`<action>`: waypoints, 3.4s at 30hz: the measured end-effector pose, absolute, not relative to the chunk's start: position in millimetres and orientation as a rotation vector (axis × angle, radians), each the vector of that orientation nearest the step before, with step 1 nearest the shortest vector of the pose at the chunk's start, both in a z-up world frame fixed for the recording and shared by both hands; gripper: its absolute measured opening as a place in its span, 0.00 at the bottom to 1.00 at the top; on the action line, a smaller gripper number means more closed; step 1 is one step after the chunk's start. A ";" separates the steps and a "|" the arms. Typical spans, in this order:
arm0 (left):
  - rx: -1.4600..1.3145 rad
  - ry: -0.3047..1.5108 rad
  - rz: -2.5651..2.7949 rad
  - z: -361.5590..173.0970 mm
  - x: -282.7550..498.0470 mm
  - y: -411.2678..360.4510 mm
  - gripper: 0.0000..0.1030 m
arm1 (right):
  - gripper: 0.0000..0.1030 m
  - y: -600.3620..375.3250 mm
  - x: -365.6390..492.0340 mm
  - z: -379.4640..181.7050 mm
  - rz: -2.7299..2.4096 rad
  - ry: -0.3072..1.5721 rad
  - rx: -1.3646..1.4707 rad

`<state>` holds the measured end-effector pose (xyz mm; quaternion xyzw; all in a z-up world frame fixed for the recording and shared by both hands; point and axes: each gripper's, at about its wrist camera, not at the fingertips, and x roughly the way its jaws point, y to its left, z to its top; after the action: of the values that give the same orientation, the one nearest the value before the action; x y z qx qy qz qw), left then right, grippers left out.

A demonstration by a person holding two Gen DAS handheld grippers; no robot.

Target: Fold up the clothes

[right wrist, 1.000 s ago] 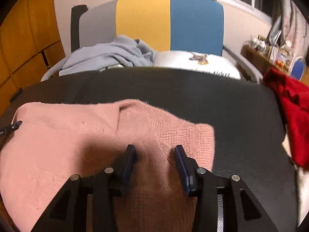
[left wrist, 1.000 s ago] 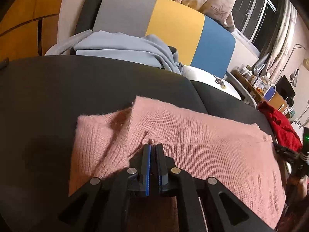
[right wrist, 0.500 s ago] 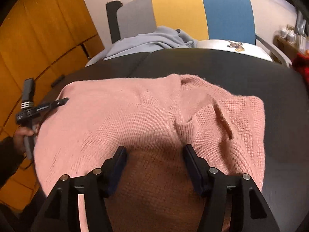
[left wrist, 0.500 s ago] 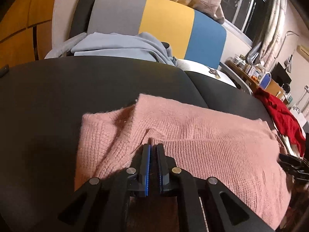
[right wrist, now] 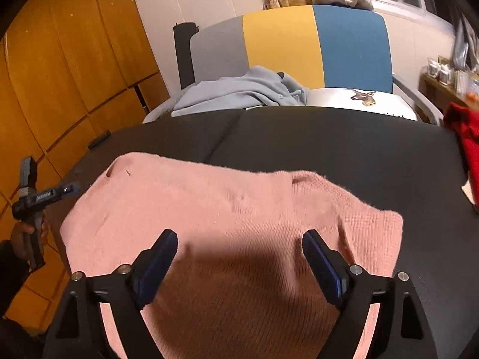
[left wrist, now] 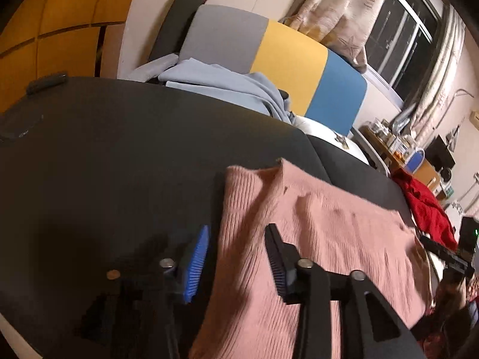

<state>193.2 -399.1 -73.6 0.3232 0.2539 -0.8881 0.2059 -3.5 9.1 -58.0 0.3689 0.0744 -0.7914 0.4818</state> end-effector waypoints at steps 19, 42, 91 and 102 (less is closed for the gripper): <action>1.299 0.782 -2.461 -109.9 98.4 -437.0 0.54 | 1.00 9.3 -23.7 -103.0 -1.924 0.122 0.965; 1.381 0.755 -2.556 -107.9 94.1 -422.3 0.68 | 1.00 7.2 -38.2 -105.5 -1.882 0.048 0.965; 0.879 1.650 -2.565 3.8 102.5 -384.2 0.19 | 1.00 18.1 -20.2 -121.6 -1.616 0.498 0.929; 0.936 1.764 -2.630 36.5 6.6 -281.9 0.19 | 1.00 22.1 -25.1 -124.2 -1.635 0.355 0.902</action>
<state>6.6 -281.9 36.5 0.2826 0.5324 -0.7939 -0.0804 -25.1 22.1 -124.2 0.3862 0.1521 -0.6998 0.5814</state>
